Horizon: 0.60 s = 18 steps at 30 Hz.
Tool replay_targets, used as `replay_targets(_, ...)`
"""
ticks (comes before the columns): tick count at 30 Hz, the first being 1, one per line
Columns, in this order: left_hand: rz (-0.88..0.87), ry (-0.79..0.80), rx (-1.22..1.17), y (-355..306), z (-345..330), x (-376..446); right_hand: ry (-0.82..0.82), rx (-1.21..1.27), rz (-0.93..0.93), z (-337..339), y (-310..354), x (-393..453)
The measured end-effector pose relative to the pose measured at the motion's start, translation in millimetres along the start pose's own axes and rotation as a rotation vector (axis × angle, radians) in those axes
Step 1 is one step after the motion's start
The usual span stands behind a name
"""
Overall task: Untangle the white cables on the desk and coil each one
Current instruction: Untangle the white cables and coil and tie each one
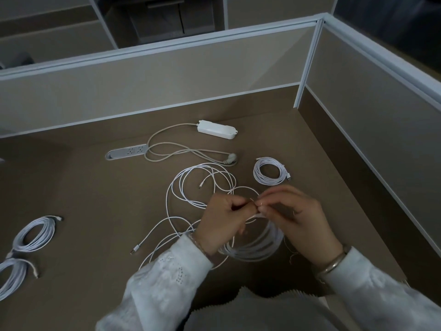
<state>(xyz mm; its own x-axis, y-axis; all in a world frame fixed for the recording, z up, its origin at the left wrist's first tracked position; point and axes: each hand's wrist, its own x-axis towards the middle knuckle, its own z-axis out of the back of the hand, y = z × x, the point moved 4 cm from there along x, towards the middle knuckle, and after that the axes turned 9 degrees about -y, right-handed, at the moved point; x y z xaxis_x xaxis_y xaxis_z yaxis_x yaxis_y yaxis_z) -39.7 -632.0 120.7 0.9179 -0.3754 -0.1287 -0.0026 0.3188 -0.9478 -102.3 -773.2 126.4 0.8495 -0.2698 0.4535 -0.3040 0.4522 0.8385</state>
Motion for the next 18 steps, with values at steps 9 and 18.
replay_targets(9,-0.021,0.235,-0.053,-4,6,-9,0.181,0.184,-0.135,-3,4,10)
replay_targets(18,-0.042,0.370,-0.009,-6,12,-13,0.445,0.290,-0.387,-3,11,17)
